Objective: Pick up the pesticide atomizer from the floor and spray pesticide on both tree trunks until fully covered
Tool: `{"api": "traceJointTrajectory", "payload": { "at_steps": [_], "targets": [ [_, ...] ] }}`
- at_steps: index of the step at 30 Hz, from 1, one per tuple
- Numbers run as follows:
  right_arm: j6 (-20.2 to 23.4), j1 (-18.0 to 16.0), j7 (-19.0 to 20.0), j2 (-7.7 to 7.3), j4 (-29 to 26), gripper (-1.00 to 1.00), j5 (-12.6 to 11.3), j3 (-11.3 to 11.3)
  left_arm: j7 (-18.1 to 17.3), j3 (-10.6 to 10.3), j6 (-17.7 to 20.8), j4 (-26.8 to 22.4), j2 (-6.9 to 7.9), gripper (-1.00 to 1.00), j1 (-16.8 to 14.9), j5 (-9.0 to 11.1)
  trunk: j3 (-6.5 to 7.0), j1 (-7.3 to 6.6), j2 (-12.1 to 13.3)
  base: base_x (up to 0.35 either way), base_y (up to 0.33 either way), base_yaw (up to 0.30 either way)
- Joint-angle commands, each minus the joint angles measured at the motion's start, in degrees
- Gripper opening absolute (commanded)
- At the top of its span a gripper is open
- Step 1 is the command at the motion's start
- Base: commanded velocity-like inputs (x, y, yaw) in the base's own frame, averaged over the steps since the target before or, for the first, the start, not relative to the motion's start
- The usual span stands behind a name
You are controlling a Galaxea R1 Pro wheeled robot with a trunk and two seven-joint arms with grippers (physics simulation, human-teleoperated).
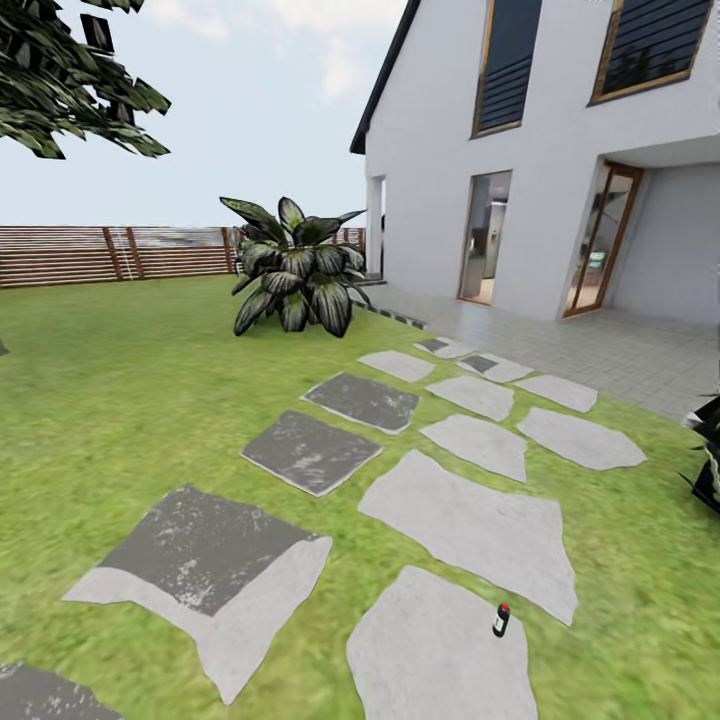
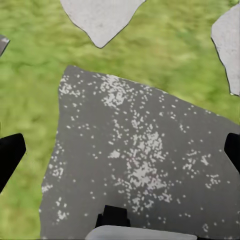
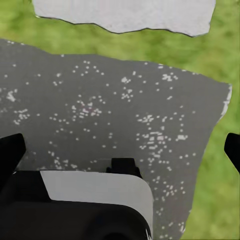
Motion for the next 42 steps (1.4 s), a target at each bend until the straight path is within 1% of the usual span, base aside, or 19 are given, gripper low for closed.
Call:
{"api": "traceJointTrajectory", "payload": {
  "at_steps": [1, 6, 12, 24, 34, 42],
  "targets": [
    [-0.06, 0.03, 0.02, -0.02, -0.09, 1.0, -0.01, 0.02, 0.02, -0.09, -0.08, -0.05, 0.02, 1.0, 0.02, 0.42, -0.03, 0.04, -0.02, 0.292, 0.238, -0.146],
    [-0.06, 0.04, 0.02, -0.01, -0.09, 1.0, -0.01, 0.02, 0.02, -0.09, -0.08, -0.05, 0.02, 1.0, 0.02, 0.43, -0.03, 0.04, -0.02, 0.289, 0.24, -0.209],
    [-0.05, 0.03, 0.02, -0.02, -0.09, 1.0, -0.01, 0.02, 0.02, -0.09, -0.05, -0.05, 0.02, 1.0, 0.02, 0.48, -0.03, 0.04, -0.02, 0.271, 0.254, -0.081],
    [0.0, 0.02, 0.02, -0.06, -0.09, 1.0, -0.01, 0.02, -0.05, -0.09, -0.06, -0.05, 0.05, 1.0, 0.02, 0.49, -0.03, 0.04, -0.02, 0.264, 0.259, -0.238],
    [0.01, 0.04, 0.05, 0.0, -0.09, 1.0, -0.01, 0.02, -0.07, -0.09, -0.08, -0.05, 0.02, 1.0, 0.02, 0.49, -0.03, 0.04, -0.02, 0.263, 0.259, -0.073],
    [0.01, 0.04, 0.1, 0.02, -0.09, 1.0, -0.05, 0.02, -0.07, -0.09, -0.05, -0.05, 0.02, 1.0, 0.02, 0.49, -0.03, 0.04, -0.02, 0.263, 0.259, -0.235]
  ]
}}
